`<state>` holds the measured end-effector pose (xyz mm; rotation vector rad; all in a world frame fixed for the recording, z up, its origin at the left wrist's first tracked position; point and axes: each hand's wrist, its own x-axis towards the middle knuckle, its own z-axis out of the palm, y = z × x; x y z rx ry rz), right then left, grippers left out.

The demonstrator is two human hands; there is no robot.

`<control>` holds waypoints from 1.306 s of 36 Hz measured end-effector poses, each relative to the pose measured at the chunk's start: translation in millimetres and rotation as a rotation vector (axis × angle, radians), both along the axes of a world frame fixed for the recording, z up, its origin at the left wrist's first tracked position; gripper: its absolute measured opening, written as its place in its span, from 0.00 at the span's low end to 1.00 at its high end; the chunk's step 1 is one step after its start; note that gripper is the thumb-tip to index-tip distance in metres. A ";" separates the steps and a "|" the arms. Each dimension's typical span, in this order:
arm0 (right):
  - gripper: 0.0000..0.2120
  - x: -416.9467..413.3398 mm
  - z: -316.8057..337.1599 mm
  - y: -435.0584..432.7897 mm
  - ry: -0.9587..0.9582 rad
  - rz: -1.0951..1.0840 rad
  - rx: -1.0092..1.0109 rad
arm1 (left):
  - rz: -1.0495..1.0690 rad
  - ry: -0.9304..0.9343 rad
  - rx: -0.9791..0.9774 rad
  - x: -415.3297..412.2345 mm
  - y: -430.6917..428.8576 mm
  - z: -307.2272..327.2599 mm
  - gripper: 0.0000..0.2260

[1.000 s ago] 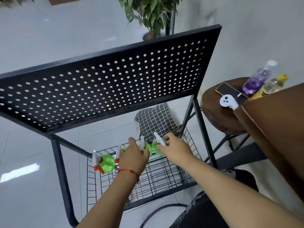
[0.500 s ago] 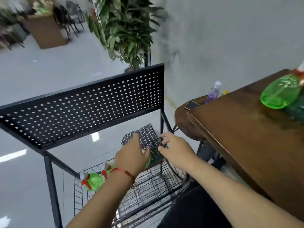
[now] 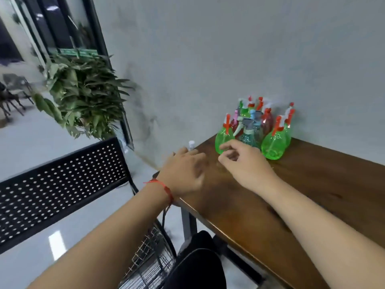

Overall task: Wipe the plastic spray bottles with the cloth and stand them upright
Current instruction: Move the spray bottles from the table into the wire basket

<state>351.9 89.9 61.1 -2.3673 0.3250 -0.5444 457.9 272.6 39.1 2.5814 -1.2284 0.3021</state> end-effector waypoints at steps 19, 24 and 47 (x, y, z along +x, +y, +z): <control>0.23 76.6 38.4 -120.0 0.165 -0.127 -0.235 | 0.182 0.125 -0.054 105.2 -178.5 80.8 0.20; 0.18 74.2 33.1 -122.8 0.166 -0.192 -0.256 | 0.197 0.225 -0.068 118.0 -198.4 76.3 0.24; 0.18 7.6 37.1 0.6 0.169 -0.070 -0.426 | 0.314 0.220 -0.225 28.8 18.9 52.4 0.08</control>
